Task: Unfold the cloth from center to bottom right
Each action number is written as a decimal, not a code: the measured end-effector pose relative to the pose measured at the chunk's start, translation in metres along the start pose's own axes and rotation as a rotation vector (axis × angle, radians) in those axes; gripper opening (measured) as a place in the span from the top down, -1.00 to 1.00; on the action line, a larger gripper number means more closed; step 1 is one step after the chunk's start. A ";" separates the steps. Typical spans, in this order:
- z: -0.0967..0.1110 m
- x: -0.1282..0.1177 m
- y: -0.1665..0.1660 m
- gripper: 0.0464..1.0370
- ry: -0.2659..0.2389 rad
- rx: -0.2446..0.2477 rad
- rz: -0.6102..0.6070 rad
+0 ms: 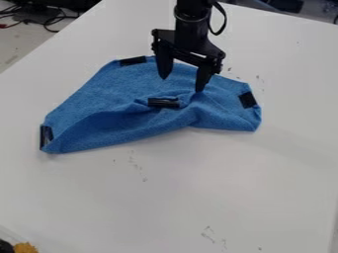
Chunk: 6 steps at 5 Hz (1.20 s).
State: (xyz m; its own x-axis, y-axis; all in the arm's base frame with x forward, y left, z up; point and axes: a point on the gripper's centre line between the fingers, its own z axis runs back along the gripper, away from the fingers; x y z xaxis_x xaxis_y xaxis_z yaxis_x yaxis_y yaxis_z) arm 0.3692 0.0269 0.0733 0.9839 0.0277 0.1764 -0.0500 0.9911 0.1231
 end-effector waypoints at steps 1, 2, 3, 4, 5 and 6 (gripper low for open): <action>-0.012 -0.004 -0.002 -0.93 0.032 -0.004 -0.003; -0.024 -0.005 0.008 -0.93 0.021 -0.033 0.026; -0.039 -0.008 0.027 -0.93 0.018 -0.040 0.064; -0.052 -0.009 0.036 -0.93 0.031 -0.058 0.079; -0.053 -0.012 0.039 -0.81 0.047 -0.064 0.083; -0.060 -0.019 0.037 -0.25 0.047 -0.066 0.080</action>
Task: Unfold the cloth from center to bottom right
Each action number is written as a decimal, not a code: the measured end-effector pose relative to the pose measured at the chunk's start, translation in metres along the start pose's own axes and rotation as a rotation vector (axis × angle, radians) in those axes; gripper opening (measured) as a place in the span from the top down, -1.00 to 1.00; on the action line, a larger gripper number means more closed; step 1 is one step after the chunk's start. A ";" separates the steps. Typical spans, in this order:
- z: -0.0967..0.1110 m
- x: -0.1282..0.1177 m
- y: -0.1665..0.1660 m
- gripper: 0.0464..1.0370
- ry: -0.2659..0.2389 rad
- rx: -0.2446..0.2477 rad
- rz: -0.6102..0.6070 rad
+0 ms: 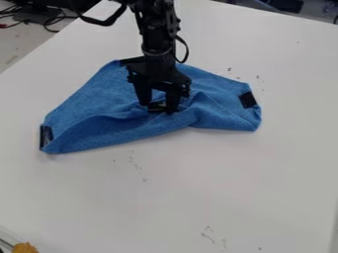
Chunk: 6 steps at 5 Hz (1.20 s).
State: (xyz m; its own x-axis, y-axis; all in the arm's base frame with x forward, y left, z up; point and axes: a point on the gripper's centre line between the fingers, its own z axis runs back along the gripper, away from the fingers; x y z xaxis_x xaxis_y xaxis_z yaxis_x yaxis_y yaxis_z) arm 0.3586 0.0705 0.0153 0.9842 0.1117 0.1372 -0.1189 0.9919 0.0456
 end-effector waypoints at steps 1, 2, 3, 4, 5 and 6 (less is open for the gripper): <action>0.000 -0.002 0.000 0.30 0.011 0.001 -0.009; 0.001 -0.001 -0.002 0.69 0.012 0.003 -0.010; 0.004 0.001 -0.004 0.92 0.019 0.010 -0.020; 0.014 0.004 -0.009 0.96 0.048 0.044 -0.045; 0.050 0.006 -0.017 0.97 0.015 0.085 -0.036; 0.073 -0.014 -0.022 0.97 0.013 0.099 0.023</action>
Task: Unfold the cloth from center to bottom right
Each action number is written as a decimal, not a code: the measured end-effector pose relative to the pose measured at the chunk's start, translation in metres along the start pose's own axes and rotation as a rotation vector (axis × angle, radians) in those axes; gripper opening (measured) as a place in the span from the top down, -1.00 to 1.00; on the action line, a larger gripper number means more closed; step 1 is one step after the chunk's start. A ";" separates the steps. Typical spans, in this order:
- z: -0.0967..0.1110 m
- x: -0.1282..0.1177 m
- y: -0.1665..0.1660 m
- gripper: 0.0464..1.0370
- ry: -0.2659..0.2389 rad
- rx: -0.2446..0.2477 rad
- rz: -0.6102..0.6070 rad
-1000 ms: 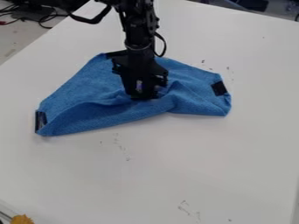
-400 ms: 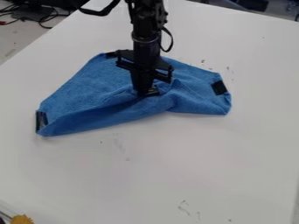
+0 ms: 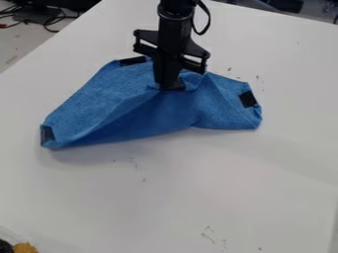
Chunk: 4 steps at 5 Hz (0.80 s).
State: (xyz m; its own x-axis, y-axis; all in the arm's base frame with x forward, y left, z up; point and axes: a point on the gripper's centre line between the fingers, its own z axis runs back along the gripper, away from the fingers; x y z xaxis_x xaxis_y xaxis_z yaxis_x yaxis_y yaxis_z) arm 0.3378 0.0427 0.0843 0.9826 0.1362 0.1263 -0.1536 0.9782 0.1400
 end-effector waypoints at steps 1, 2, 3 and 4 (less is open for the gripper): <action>0.008 -0.039 0.000 0.97 0.029 -0.027 0.087; 0.013 -0.079 -0.004 0.97 0.082 -0.060 0.158; 0.021 -0.116 -0.014 0.97 0.127 -0.098 0.217; 0.013 -0.136 -0.028 0.92 0.132 -0.124 0.277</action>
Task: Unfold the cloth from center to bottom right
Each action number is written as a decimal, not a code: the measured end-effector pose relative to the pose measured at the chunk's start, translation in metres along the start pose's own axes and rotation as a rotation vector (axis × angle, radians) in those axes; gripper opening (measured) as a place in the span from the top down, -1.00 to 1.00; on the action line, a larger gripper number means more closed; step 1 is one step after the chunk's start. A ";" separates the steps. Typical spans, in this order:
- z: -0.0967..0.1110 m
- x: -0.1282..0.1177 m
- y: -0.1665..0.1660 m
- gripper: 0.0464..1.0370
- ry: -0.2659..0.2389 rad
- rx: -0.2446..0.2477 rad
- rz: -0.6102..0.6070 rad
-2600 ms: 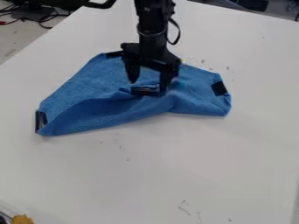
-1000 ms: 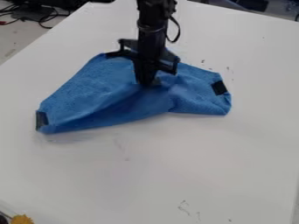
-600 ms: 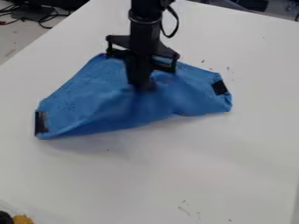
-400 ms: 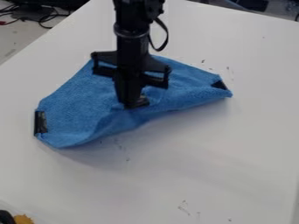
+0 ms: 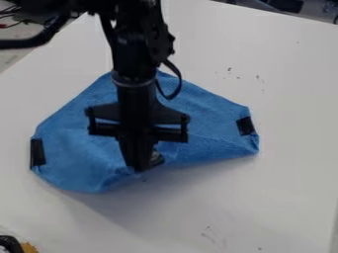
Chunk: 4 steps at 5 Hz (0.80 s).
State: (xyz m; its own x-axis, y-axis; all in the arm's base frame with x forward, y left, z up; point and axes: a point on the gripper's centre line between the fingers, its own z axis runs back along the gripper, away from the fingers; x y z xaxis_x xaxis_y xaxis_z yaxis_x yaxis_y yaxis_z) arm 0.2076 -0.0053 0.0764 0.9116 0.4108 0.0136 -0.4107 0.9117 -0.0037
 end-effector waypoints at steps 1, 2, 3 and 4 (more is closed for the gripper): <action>-0.009 -0.007 -0.014 0.58 -0.003 -0.019 0.031; -0.010 -0.017 -0.023 0.03 0.038 -0.005 0.035; -0.006 -0.026 -0.027 -0.59 0.032 -0.003 0.077; 0.001 -0.035 -0.027 -0.95 0.033 0.024 0.097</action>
State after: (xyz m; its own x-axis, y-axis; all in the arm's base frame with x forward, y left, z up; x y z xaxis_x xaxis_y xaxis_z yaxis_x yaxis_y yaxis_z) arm 0.1869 -0.0445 0.0772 0.8676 0.4970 -0.0182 -0.4966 0.8677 0.0209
